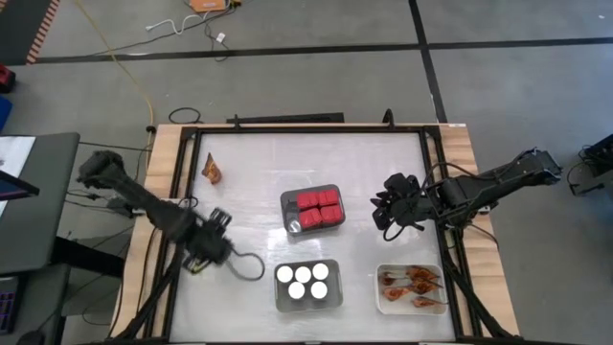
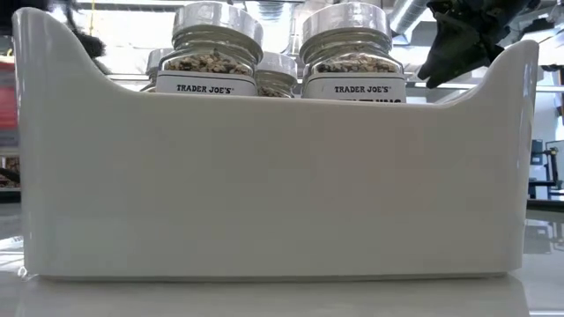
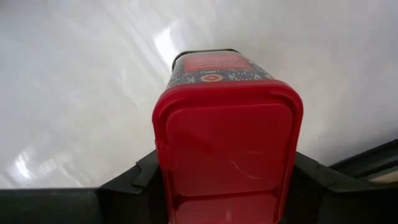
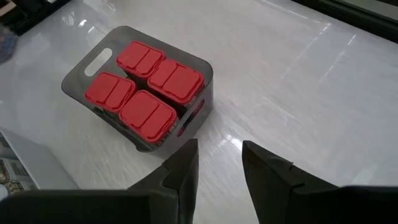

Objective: Sort spices by type
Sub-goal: Put the red seasoning can into the black bin

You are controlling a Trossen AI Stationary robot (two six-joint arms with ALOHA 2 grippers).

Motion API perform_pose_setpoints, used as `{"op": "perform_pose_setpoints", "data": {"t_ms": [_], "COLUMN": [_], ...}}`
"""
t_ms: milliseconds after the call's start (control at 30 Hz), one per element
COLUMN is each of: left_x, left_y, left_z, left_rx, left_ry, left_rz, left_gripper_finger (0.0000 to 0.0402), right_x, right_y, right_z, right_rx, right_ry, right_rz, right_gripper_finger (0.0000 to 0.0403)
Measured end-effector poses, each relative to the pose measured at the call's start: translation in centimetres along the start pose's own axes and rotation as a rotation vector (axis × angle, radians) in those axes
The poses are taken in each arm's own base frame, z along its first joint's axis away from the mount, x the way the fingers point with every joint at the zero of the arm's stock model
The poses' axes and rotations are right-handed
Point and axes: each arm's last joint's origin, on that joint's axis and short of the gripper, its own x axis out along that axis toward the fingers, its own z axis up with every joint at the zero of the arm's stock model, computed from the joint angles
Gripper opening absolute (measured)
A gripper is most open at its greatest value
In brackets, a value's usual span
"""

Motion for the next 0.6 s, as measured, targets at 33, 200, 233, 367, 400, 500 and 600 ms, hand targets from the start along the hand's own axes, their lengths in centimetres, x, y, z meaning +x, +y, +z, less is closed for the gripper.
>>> {"op": "perform_pose_setpoints", "data": {"t_ms": [33,200,233,367,400,500,600], "left_x": [-0.2,-0.1,0.1,1.4,1.8,3.1,4.2], "left_y": [1.1,6.0,6.9,9.7,10.1,11.1,11.7], "left_z": [-0.3,-1.4,-1.4,-1.1,-0.9,-0.3,0.4], "left_rx": [0.039,0.163,0.185,0.299,0.327,0.401,0.486], "left_ry": [-0.02,-0.051,-0.051,-0.038,-0.032,-0.005,0.008], "left_rz": [0.004,0.035,0.042,0.059,0.06,0.051,0.042], "left_gripper_finger": [0.0203,0.0203,0.0203,0.0203,0.0203,0.0203,0.0203], "right_x": [0.0,0.0,0.0,0.0,0.0,0.0,0.0], "right_y": [0.0,0.0,0.0,0.1,0.1,0.1,0.2], "right_z": [0.0,0.0,0.0,0.0,0.0,0.1,0.1], "right_rx": [0.001,0.007,0.014,0.04,0.05,0.07,0.088], "right_ry": [0.0,-0.003,-0.003,-0.003,-0.003,-0.005,-0.012], "right_rz": [0.0,0.004,0.004,0.005,0.005,0.009,0.02], "right_gripper_finger": [0.015,0.0151,0.0151,0.015,0.015,0.015,0.015]}}
